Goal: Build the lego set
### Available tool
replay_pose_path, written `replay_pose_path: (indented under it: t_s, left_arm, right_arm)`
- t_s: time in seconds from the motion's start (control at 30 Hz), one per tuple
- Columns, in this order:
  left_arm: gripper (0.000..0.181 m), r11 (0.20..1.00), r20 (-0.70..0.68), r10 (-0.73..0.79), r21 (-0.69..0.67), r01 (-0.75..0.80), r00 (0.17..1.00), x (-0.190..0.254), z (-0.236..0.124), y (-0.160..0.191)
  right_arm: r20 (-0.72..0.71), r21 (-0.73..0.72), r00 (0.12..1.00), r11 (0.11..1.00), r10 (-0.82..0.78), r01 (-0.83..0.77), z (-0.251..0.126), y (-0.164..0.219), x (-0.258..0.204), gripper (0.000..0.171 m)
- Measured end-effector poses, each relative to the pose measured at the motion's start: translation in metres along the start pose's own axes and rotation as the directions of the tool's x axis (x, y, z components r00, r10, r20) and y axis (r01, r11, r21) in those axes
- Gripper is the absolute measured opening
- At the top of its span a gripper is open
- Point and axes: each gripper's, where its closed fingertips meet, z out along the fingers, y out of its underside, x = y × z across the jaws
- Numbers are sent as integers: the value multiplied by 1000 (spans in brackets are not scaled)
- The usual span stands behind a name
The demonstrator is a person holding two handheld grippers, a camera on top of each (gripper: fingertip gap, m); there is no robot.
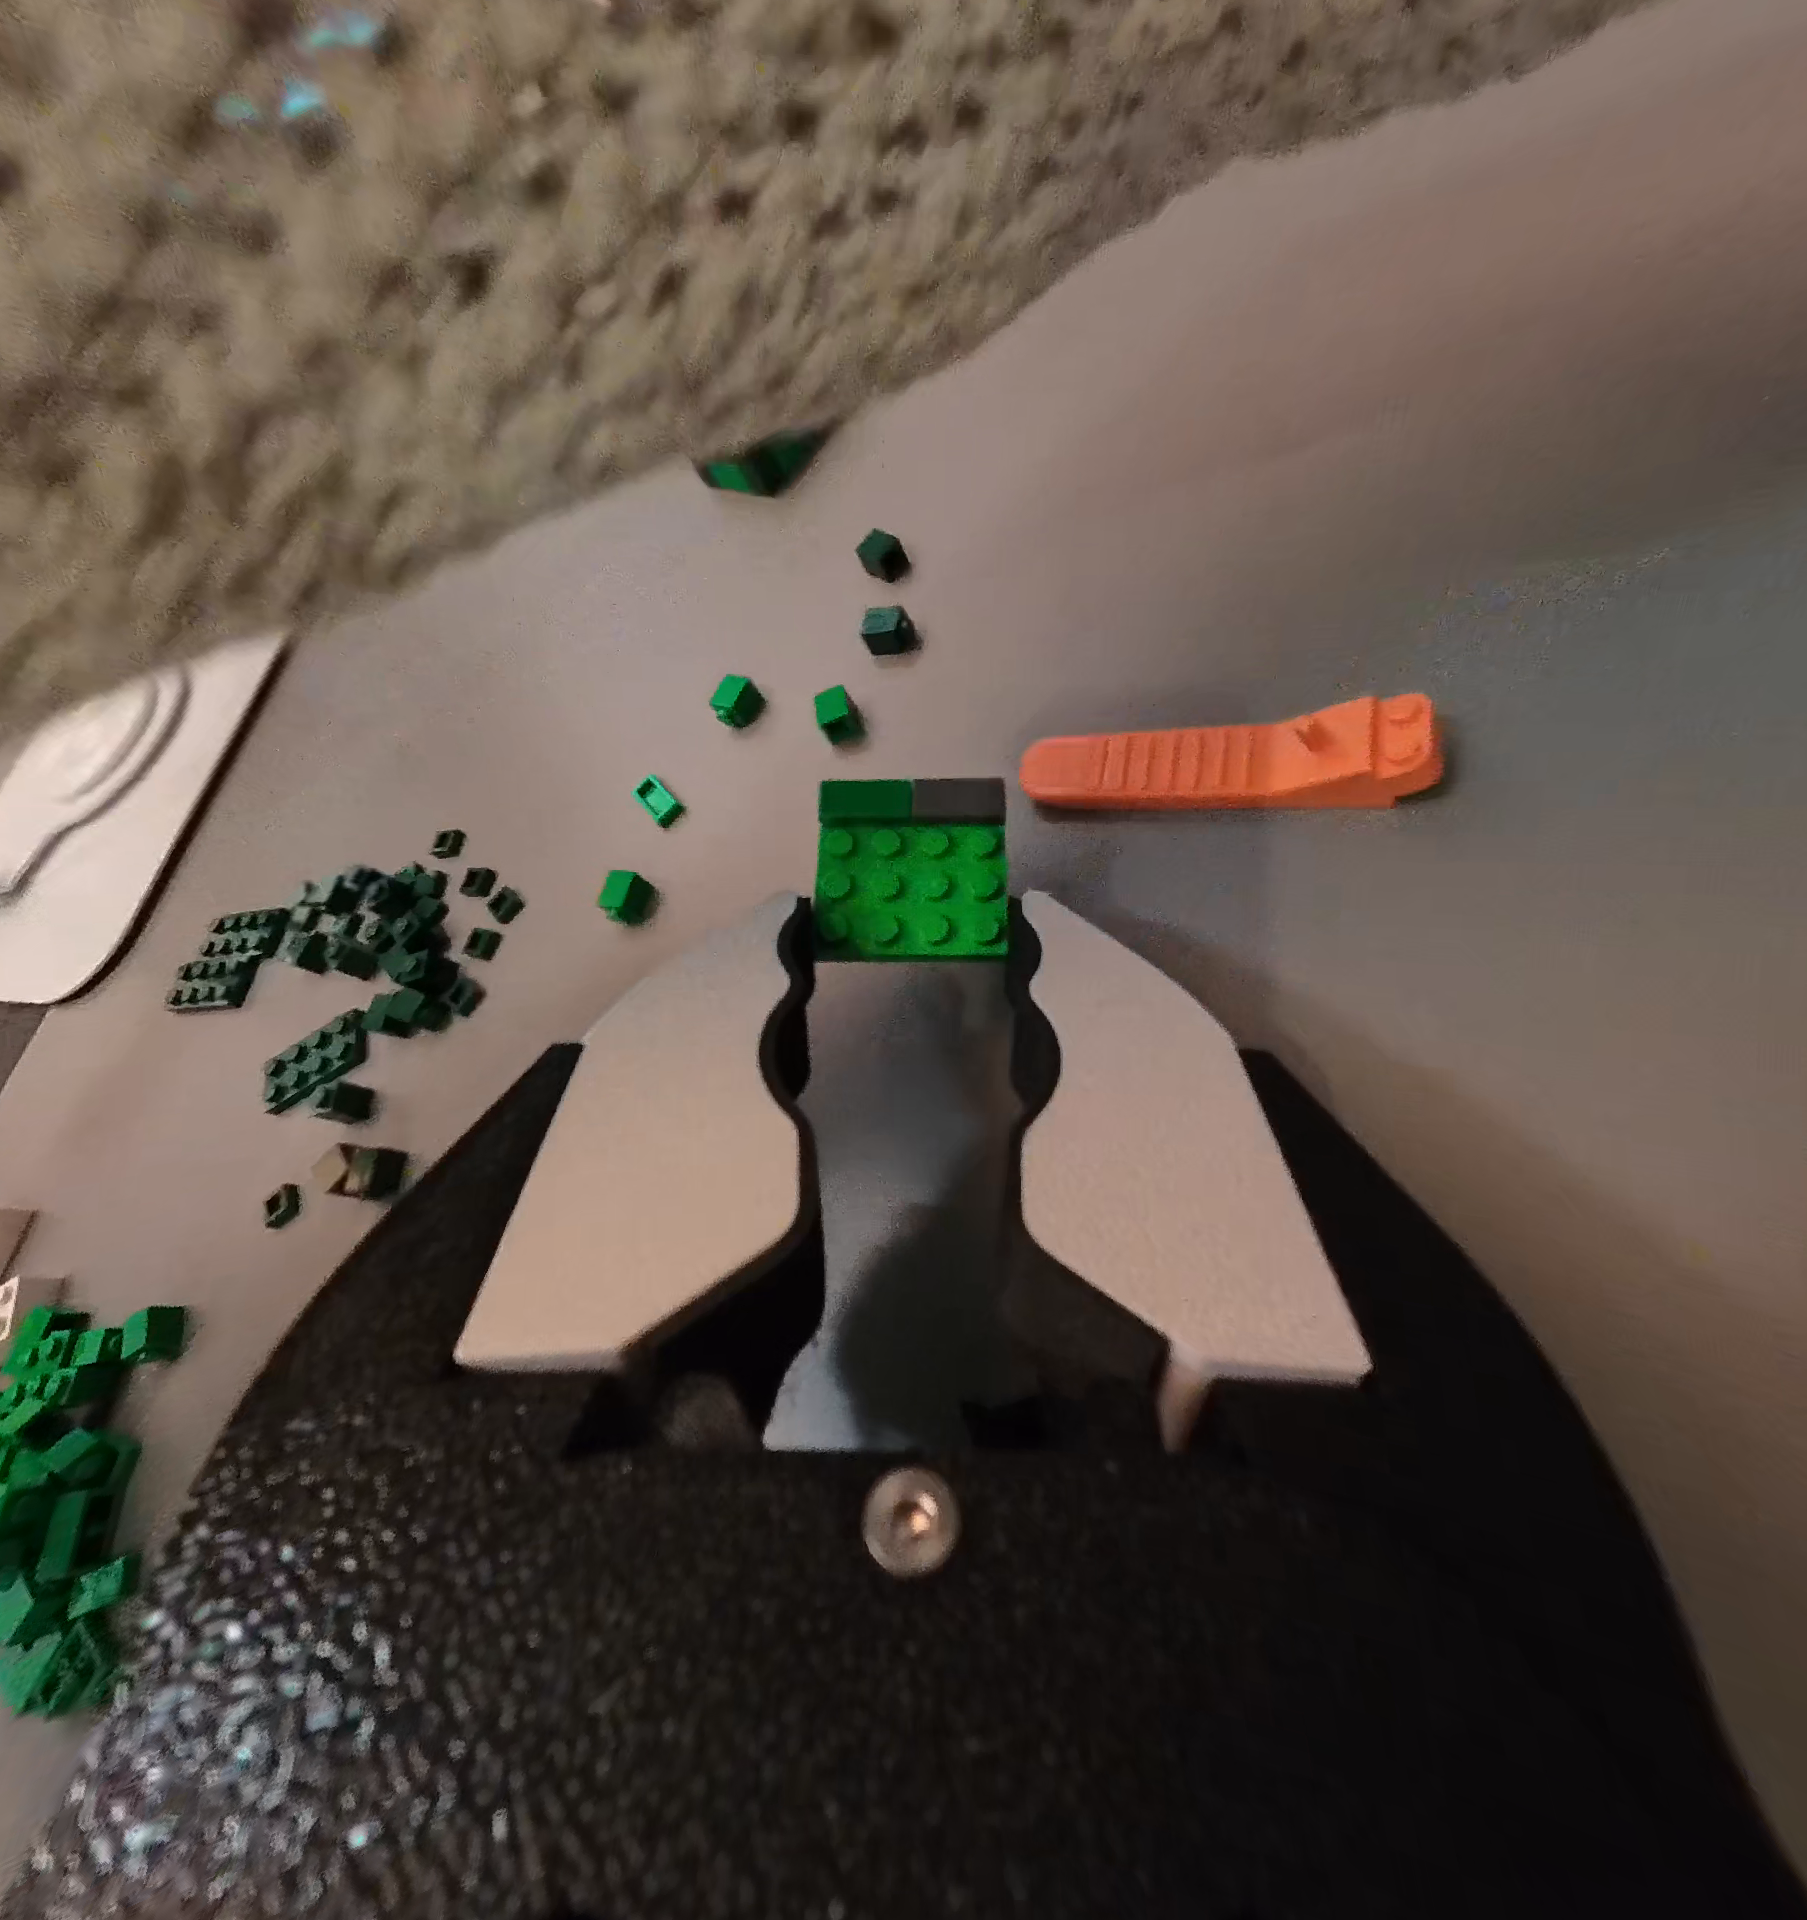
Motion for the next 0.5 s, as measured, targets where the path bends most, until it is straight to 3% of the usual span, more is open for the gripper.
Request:
replay_pose_path:
  t_s: [0.13,0.23,0.37,0.5]
  left_arm:
    - [35,999,6,-36,15,36,999,-4,-2,-1]
    - [35,999,2,-40,5,40,999,-4,-1,0]
    - [35,999,-1,-40,-4,40,999,-3,-1,1]
    - [35,998,-15,-55,-17,55,998,-2,0,2]
  right_arm:
    - [-83,108,995,992,-54,63,-55,55,-20,7]
    - [-69,205,998,979,10,4,-85,107,-44,7]
    - [31,347,994,932,102,-106,-105,164,-89,7]
    - [75,445,997,894,29,-60,-104,192,-142,7]
